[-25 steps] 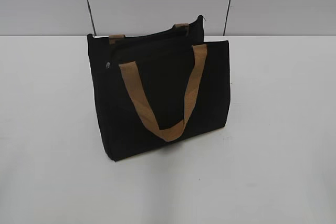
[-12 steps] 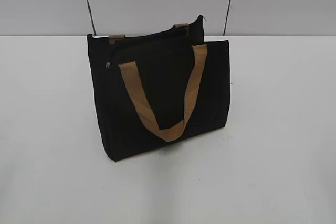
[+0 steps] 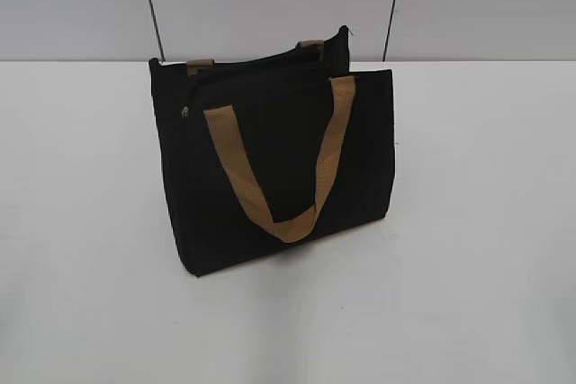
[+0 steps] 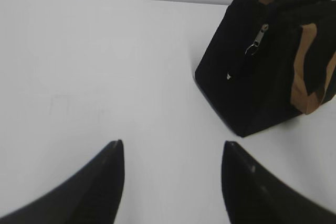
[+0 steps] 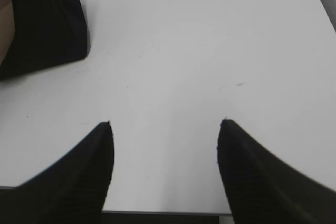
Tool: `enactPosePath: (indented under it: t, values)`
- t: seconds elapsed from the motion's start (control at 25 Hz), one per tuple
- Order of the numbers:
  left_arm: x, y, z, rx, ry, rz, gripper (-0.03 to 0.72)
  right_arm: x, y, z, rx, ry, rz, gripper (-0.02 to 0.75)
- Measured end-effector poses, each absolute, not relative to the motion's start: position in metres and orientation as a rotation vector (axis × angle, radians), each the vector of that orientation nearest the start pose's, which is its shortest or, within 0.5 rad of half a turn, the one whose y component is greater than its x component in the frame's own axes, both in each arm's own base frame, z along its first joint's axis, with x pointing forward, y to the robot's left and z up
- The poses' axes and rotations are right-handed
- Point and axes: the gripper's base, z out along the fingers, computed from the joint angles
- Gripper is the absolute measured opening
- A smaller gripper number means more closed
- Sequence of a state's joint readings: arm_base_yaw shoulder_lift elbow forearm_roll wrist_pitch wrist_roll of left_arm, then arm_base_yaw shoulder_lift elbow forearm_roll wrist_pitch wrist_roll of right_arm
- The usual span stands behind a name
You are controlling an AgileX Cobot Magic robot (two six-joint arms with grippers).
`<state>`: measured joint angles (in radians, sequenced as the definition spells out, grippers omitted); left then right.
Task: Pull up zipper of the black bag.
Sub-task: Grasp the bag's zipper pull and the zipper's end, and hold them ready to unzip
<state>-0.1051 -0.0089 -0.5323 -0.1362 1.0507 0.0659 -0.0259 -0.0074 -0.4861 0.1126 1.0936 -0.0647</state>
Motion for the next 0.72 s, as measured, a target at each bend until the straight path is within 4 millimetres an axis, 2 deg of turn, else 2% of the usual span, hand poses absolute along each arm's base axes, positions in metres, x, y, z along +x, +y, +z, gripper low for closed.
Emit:
enactPosePath:
  t: [0.12,0.24,0.48,0.72]
  values:
    - [-0.011,-0.009,0.299,0.192,1.934,-0.162,0.445,-0.004,0.009,0.271,-0.047,2.094,0.082,0.484]
    - [-0.001,-0.007,0.307,0.233,1.923,-0.098,0.445,0.003,0.009,0.280,-0.053,2.128,0.080,0.484]
    - [0.039,-0.010,0.308,0.379,2.053,0.006,0.445,0.022,0.008,0.318,-0.124,2.115,0.037,0.484]
    - [0.077,-0.016,0.313,0.513,2.001,0.060,0.445,0.047,0.011,0.353,-0.211,2.131,0.046,0.484]
